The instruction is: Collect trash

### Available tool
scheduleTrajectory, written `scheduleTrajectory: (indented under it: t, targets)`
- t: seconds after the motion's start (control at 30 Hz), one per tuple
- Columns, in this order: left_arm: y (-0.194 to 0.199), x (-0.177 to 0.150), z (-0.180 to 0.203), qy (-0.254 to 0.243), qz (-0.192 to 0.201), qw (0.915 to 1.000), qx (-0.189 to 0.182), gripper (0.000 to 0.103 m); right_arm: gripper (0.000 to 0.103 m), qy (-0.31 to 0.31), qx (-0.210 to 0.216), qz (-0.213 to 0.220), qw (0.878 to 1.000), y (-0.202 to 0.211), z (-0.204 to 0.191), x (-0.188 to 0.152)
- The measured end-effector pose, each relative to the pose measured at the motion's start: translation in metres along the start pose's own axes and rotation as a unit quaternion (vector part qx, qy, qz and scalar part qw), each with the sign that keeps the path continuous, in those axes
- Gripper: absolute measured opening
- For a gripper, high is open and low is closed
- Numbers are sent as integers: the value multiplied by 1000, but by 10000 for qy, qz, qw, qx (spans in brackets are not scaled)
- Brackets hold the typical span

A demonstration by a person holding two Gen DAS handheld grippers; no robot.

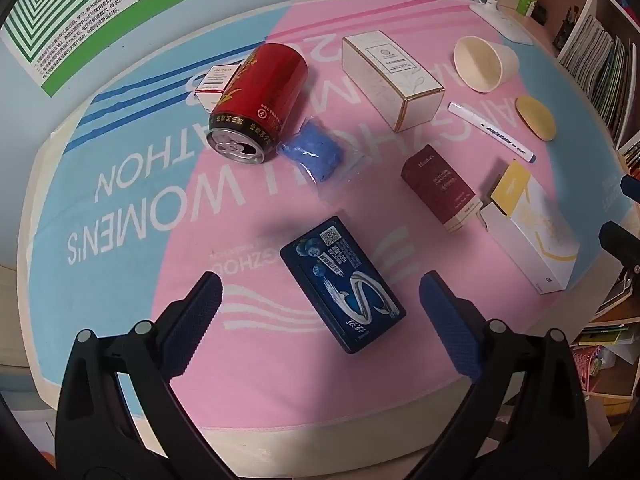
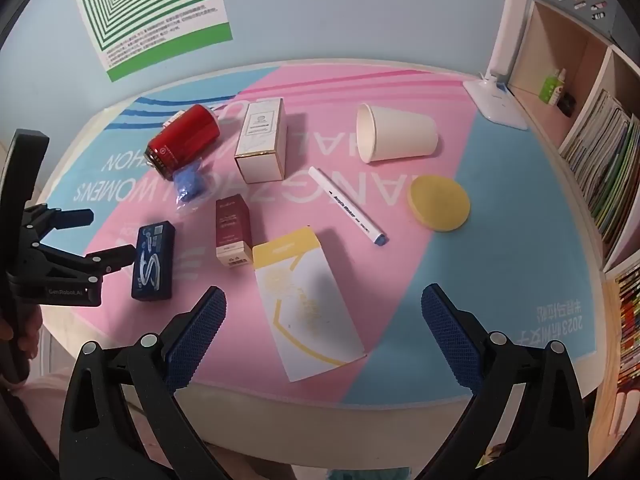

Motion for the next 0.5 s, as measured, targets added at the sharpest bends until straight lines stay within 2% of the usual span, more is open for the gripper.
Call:
scheduleTrajectory:
  t: [0.5]
  targets:
    - [2,1,0,-23,7,10000,56,97,97,30,-1,-4,10000,0,-3,1]
Point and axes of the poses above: each gripper's, at about its wrist camera, not at the fingertips, and y roughly against the way its jaws point, z to its right, x to its top, the point moved 5 cm from there along -y, roughly the way its jaws point, and after that the axes turned 5 degrees about -x, right-handed, at the moved point
